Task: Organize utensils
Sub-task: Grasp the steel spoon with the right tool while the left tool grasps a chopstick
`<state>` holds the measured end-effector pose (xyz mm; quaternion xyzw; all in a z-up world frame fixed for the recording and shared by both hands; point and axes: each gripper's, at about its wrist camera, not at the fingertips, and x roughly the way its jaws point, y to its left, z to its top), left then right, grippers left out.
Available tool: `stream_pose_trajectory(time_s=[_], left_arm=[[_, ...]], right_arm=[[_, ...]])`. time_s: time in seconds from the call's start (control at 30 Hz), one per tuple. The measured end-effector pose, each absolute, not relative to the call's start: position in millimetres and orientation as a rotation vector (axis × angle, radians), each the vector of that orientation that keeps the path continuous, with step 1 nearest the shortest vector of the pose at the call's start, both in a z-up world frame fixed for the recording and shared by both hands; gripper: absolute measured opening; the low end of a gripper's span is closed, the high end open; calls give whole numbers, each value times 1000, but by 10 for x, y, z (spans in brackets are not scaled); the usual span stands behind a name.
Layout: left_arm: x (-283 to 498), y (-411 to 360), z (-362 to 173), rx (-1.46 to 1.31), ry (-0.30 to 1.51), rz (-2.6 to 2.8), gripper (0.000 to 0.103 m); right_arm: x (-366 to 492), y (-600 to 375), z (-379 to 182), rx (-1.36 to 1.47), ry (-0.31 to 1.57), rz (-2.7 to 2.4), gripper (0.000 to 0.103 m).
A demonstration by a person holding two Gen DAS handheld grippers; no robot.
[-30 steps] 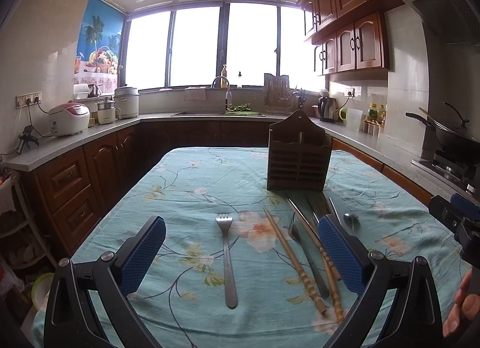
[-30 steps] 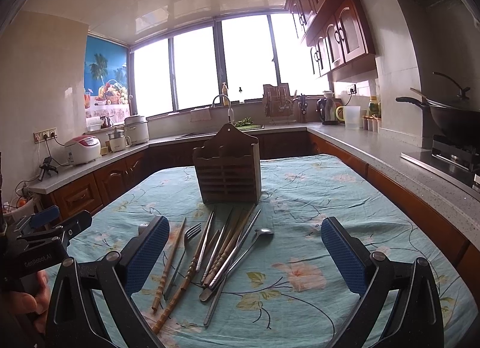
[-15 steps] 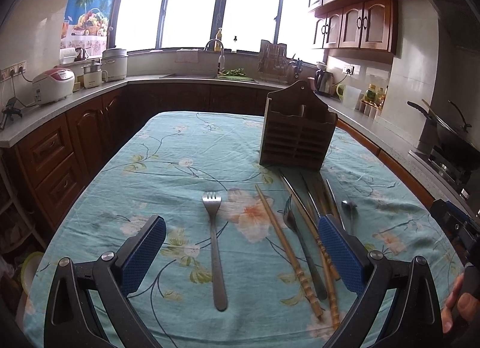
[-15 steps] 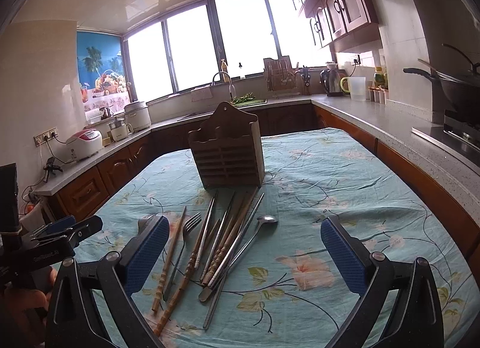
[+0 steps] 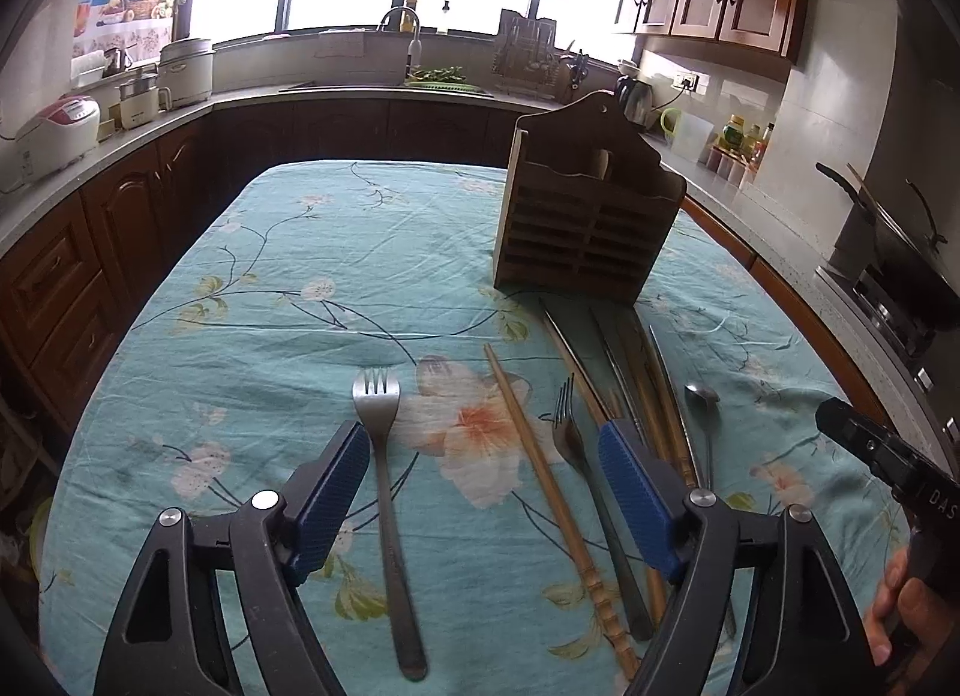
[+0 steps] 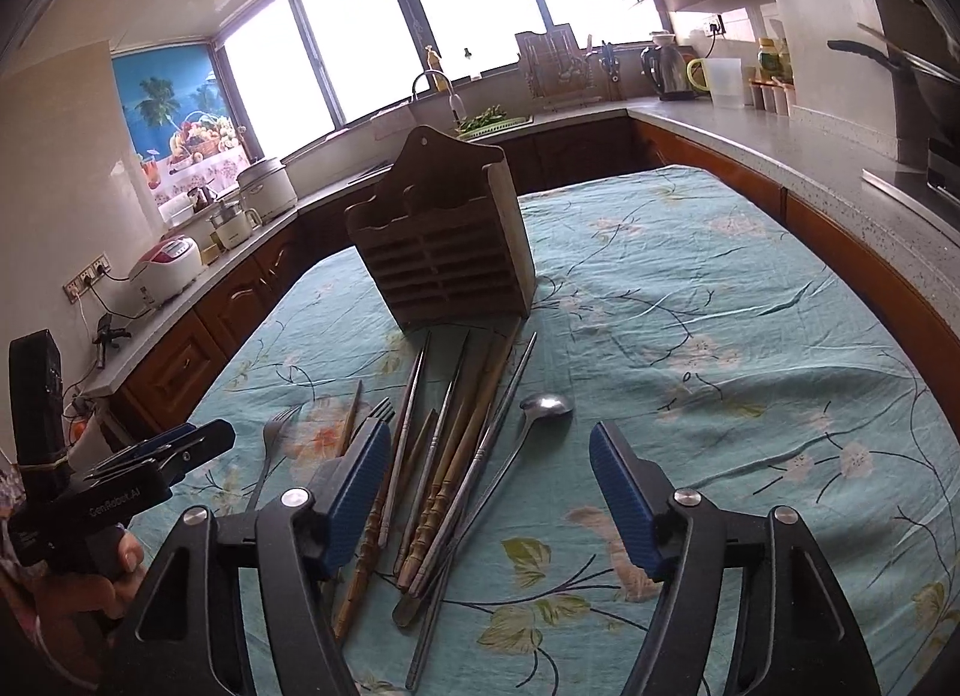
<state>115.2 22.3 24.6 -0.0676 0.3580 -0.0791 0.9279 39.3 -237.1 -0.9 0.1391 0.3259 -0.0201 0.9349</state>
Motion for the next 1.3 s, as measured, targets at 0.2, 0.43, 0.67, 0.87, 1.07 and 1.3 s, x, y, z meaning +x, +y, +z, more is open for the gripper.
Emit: stream_pose_trajectory(time_s=[0.2, 0.43, 0.67, 0.87, 1.07, 1.3], left_arm=[[1459, 110, 201, -129, 793, -222, 67], [1841, -126, 64, -59, 849, -250, 61], [2215, -303, -169, -3, 923, -277, 52], [2459, -451, -363, 47, 976, -299, 26], [2477, -521, -402, 74, 971, -324, 4], [2265, -339, -120, 10, 876, -340, 1]], right_arm=[[646, -2423, -166, 319, 761, -44, 48], [890, -2489, -415, 366, 860, -47, 38], [1105, -2572, -639, 408, 936, -47, 26], [1228, -2571, -642, 374, 950, -51, 9], [1189, -2575, -587, 373, 922, -29, 5], [1019, -2561, -282, 355, 833, -21, 2]])
